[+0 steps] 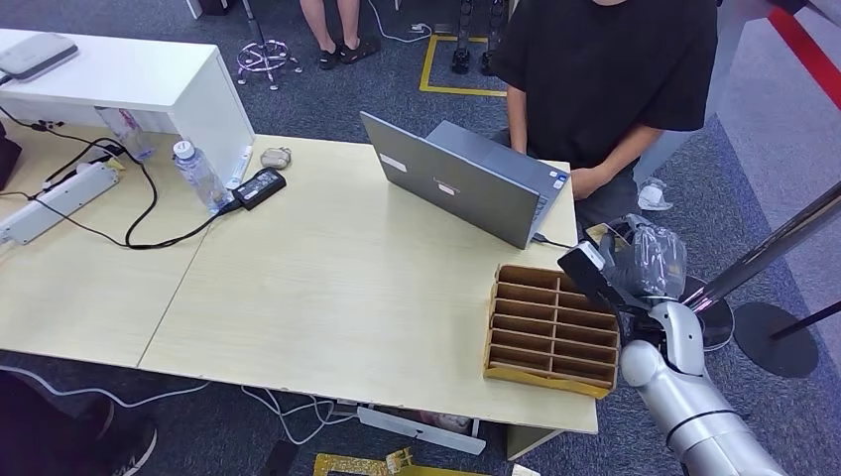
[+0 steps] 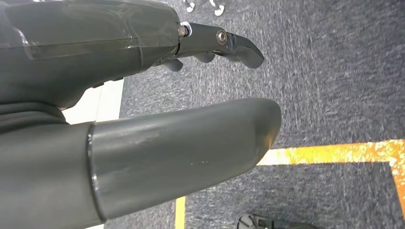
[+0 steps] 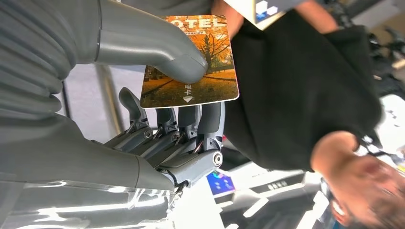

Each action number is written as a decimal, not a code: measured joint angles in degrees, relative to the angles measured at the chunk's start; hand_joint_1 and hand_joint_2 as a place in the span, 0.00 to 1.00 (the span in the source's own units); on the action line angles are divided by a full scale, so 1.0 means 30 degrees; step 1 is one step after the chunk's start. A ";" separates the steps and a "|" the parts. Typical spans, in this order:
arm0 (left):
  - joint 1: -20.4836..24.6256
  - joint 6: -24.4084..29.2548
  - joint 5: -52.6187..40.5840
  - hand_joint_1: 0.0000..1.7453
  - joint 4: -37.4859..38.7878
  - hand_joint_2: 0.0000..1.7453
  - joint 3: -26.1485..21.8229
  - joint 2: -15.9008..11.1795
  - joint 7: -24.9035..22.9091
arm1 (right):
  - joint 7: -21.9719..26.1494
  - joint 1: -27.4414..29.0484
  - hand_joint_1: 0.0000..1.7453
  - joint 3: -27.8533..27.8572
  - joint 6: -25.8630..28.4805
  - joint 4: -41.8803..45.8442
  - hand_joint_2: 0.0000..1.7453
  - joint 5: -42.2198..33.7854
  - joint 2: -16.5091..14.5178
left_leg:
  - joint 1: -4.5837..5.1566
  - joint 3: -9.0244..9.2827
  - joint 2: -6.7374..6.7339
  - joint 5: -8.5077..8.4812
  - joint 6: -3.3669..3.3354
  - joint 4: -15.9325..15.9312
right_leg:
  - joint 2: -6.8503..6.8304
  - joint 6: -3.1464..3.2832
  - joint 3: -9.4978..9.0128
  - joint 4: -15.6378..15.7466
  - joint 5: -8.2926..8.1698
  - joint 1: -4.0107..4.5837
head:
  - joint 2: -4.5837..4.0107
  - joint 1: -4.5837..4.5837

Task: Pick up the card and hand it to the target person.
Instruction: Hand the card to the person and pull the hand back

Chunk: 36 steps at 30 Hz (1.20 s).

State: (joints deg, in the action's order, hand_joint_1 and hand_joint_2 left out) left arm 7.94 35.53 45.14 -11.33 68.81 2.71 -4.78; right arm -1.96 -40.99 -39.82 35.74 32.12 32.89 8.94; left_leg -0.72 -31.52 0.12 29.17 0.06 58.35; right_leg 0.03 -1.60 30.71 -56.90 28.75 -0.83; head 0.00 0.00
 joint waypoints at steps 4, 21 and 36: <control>0.0011 -0.0070 0.0006 0.00 0.0031 0.00 0.0015 -0.0018 0.0023 | 0.0375 -0.0058 0.79 -0.0002 0.0340 -0.0308 1.00 -0.0257 -0.0051 | 0.0005 -0.0018 0.0001 0.0006 0.0004 0.0013 | 0.0000 0.0000 0.0019 -0.0017 0.0009 -0.0008 | 0.0000 0.0000; 0.0022 -0.0183 0.0029 0.00 0.0027 0.00 0.0044 -0.0068 -0.0012 | 0.0454 0.0020 0.79 -0.0159 0.1040 0.0387 1.00 -0.0414 0.0185 | 0.0002 -0.0018 0.0015 -0.0005 0.0003 0.0015 | -0.0016 0.0004 0.0020 -0.0013 0.0004 -0.0004 | 0.0000 0.0000; 0.0036 -0.0207 -0.0002 0.00 0.0028 0.00 0.0118 -0.0099 -0.0065 | -0.0560 -0.0140 0.00 -0.0856 0.0597 0.0782 1.00 0.0564 0.0398 | 0.0002 -0.0016 0.0024 0.0000 0.0003 0.0023 | -0.0021 -0.0001 0.0021 -0.0020 0.0012 -0.0004 | 0.0000 0.0000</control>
State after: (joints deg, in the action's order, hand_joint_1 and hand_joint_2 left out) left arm 8.05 34.91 45.14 -11.25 69.16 2.41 -4.97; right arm -3.64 -41.41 -42.39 37.54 34.47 34.58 10.14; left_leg -0.71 -31.57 0.20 29.17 0.07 58.42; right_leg -0.04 -1.60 30.78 -56.96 28.79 -0.85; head 0.00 0.00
